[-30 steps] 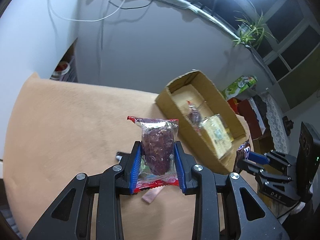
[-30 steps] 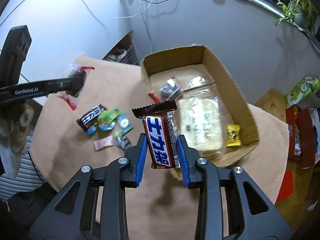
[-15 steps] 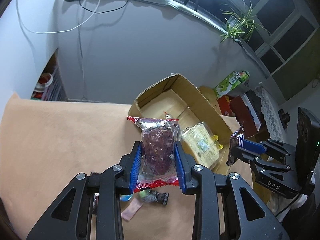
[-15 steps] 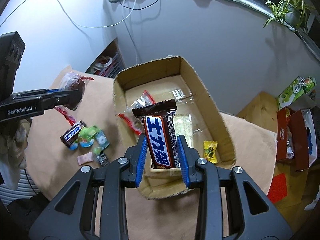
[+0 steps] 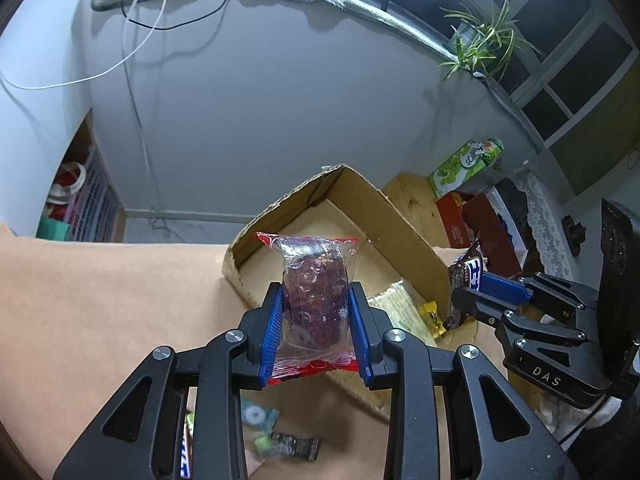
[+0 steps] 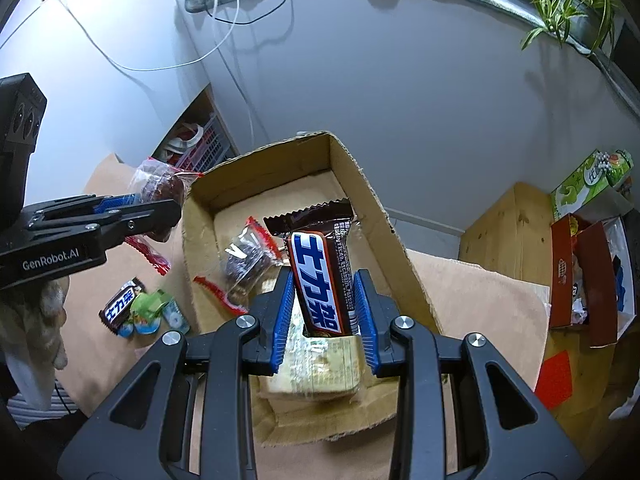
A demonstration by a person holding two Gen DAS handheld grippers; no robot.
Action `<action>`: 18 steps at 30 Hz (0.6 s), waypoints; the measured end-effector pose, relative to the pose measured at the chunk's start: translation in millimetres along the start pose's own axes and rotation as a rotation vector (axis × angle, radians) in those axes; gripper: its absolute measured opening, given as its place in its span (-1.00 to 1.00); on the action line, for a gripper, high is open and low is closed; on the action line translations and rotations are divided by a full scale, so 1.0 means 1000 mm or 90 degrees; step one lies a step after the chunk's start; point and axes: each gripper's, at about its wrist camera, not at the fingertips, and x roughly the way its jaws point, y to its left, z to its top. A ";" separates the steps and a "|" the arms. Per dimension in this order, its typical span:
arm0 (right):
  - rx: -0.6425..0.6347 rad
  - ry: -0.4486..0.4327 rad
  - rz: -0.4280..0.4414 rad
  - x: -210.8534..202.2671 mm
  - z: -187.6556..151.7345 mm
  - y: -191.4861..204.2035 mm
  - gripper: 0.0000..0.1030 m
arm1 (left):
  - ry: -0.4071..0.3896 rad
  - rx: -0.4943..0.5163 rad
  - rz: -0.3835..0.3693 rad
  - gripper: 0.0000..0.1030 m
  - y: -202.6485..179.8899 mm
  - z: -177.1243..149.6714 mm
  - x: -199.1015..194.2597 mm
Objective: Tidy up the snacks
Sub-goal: 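Carry the snack bag with the left tool while the right tool carries the chocolate bar over the box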
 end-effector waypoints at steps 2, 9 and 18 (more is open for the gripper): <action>0.002 0.005 -0.001 0.005 0.002 -0.002 -0.39 | 0.005 0.000 0.001 -0.41 0.000 0.002 0.005; 0.007 0.024 -0.001 0.023 0.003 -0.005 -0.39 | 0.026 0.000 0.007 -0.41 0.000 0.005 0.023; 0.006 0.018 -0.023 0.026 0.002 -0.005 0.13 | 0.043 -0.003 0.018 -0.37 -0.003 0.008 0.035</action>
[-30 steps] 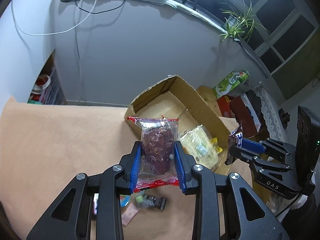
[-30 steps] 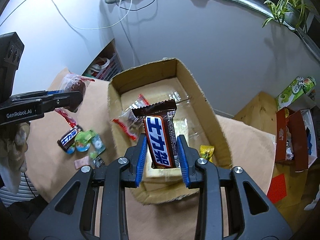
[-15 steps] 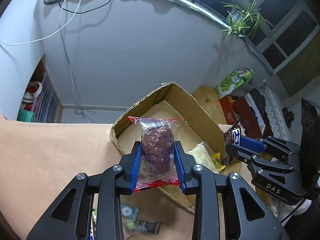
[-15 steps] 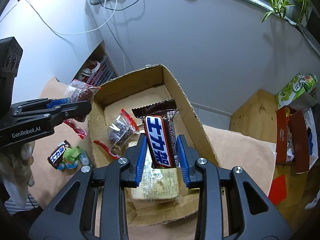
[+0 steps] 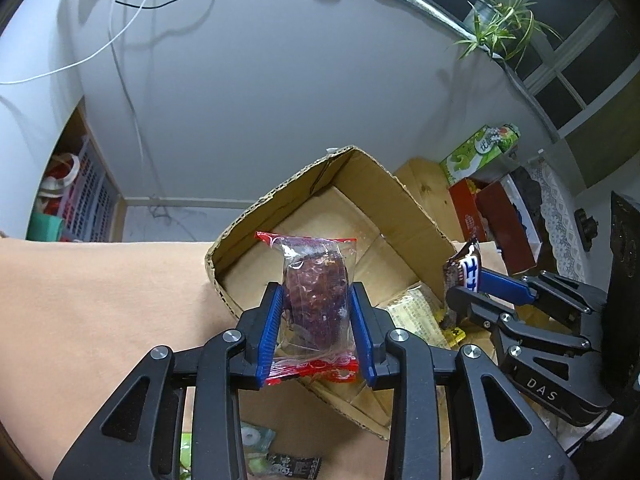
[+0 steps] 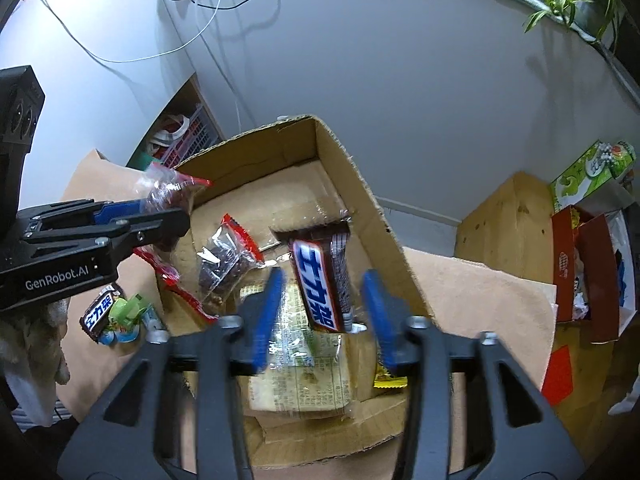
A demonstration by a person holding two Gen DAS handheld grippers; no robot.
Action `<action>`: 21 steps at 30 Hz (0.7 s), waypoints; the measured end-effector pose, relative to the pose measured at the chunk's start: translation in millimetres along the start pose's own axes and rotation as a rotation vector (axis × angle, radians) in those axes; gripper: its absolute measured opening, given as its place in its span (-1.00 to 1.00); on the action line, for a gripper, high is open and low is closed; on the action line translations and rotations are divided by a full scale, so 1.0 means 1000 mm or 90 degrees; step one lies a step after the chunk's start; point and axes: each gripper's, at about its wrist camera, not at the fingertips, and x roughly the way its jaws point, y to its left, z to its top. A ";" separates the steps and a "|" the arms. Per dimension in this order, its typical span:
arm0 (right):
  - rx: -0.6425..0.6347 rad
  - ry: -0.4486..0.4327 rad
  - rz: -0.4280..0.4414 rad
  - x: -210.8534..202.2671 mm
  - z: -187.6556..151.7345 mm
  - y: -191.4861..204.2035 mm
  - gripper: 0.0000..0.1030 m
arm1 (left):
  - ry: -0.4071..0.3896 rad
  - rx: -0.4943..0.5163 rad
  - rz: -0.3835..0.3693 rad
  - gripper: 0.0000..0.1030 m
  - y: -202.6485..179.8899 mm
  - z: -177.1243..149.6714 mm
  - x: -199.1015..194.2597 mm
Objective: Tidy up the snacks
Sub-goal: 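Carry the snack bag with the left tool while the right tool carries the chocolate bar over the box, then open the left tool over the box while the right tool releases the chocolate bar, then move both tools back from the box to the loose snacks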
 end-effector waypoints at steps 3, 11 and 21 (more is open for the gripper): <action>0.000 -0.008 -0.002 -0.004 0.000 0.000 0.25 | 0.004 -0.001 0.000 -0.07 0.000 -0.001 0.000; -0.005 -0.012 -0.001 -0.010 -0.001 0.006 0.25 | -0.017 -0.002 0.001 -0.06 0.001 -0.001 -0.012; -0.027 -0.024 0.008 -0.025 -0.013 0.028 0.25 | -0.039 -0.004 0.004 -0.06 0.014 -0.011 -0.034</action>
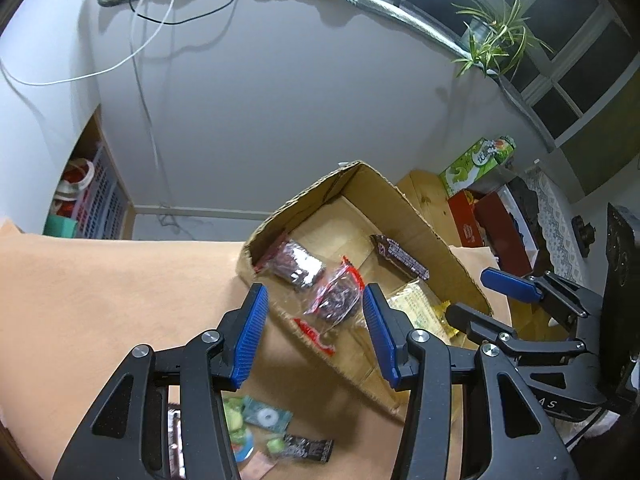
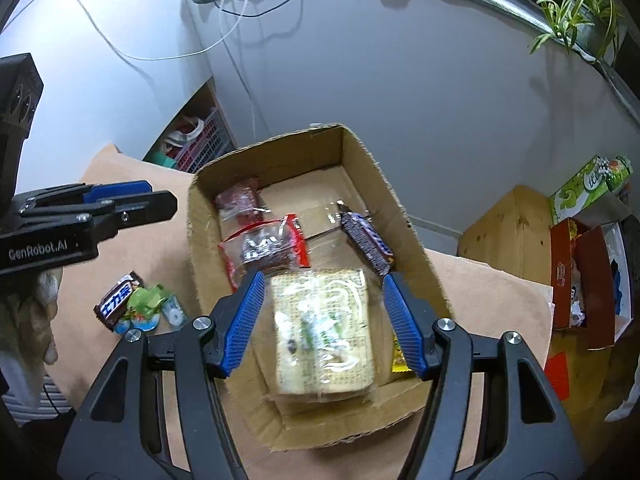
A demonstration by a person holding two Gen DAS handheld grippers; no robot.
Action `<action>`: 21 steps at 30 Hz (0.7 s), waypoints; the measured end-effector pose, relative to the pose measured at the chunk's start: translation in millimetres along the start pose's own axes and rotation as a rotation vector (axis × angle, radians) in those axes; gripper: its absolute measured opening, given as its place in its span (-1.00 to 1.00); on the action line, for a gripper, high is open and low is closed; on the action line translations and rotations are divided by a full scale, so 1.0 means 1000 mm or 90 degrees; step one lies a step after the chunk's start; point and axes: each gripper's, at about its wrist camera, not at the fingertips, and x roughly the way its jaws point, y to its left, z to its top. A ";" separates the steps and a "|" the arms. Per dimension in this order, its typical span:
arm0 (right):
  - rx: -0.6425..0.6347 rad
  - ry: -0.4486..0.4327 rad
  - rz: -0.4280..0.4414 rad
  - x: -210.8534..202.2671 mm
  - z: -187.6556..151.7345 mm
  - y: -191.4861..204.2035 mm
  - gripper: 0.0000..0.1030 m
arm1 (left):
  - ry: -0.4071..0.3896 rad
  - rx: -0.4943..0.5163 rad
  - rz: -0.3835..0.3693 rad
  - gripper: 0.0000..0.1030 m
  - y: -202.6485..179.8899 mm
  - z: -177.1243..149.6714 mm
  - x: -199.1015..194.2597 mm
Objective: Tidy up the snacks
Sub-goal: 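Move both tools back from the box to the loose snacks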
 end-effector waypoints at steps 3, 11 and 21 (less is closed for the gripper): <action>-0.010 -0.006 0.005 -0.007 -0.005 0.009 0.25 | -0.007 -0.009 0.002 -0.06 0.009 -0.005 -0.009; -0.035 -0.020 0.029 -0.022 -0.021 0.035 0.25 | -0.021 -0.027 0.013 -0.06 0.038 -0.025 -0.038; -0.070 -0.013 0.063 -0.030 -0.048 0.071 0.25 | -0.013 -0.067 0.035 -0.06 0.075 -0.062 -0.058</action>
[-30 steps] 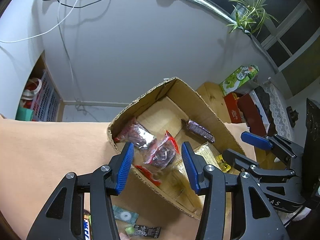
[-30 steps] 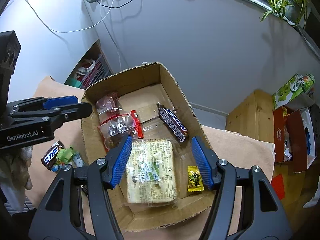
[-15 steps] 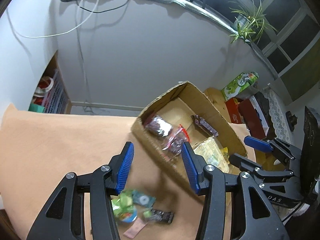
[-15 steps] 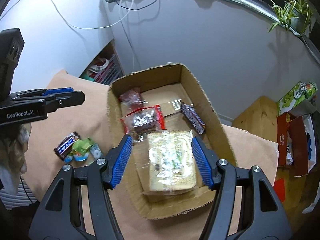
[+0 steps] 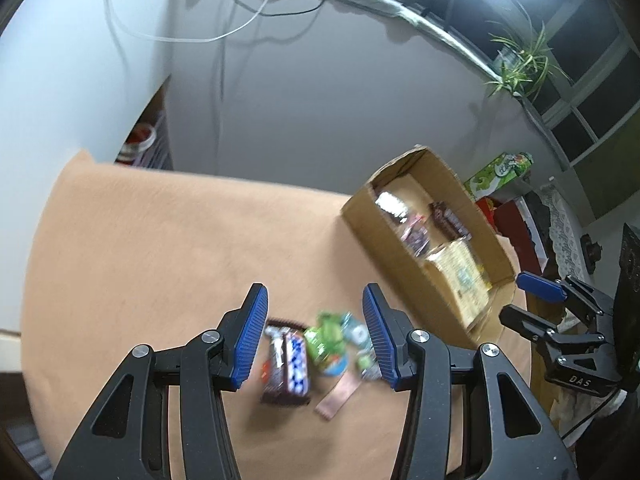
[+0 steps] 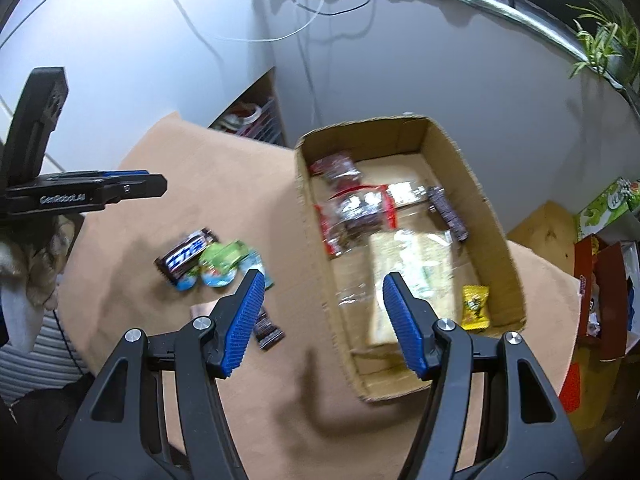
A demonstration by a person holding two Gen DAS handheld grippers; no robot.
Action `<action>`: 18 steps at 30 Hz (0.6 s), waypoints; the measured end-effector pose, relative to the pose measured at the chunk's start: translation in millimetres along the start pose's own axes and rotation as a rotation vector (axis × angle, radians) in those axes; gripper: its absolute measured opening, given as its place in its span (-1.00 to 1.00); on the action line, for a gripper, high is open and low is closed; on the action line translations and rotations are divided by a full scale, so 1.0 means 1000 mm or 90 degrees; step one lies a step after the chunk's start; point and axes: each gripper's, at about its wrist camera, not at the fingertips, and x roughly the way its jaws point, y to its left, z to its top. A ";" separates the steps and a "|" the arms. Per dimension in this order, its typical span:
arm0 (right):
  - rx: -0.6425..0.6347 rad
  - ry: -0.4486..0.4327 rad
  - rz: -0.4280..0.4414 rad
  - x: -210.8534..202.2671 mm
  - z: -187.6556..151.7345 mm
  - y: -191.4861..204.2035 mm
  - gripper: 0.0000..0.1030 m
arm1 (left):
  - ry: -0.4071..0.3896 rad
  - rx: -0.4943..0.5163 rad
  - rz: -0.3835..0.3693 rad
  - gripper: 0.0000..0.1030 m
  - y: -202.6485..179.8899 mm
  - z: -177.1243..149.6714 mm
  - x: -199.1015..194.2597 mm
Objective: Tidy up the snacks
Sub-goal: 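Move both tools back from the box to the loose snacks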
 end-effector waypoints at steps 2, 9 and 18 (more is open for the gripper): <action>-0.006 0.006 0.012 0.002 -0.006 0.008 0.25 | 0.005 -0.006 0.004 -0.06 0.005 -0.006 0.000; -0.045 0.051 0.035 0.024 -0.025 0.034 0.25 | 0.026 -0.007 0.001 -0.06 0.009 -0.021 0.003; -0.079 0.107 0.043 0.060 -0.041 0.053 0.25 | 0.052 0.015 -0.010 -0.06 0.003 -0.047 0.009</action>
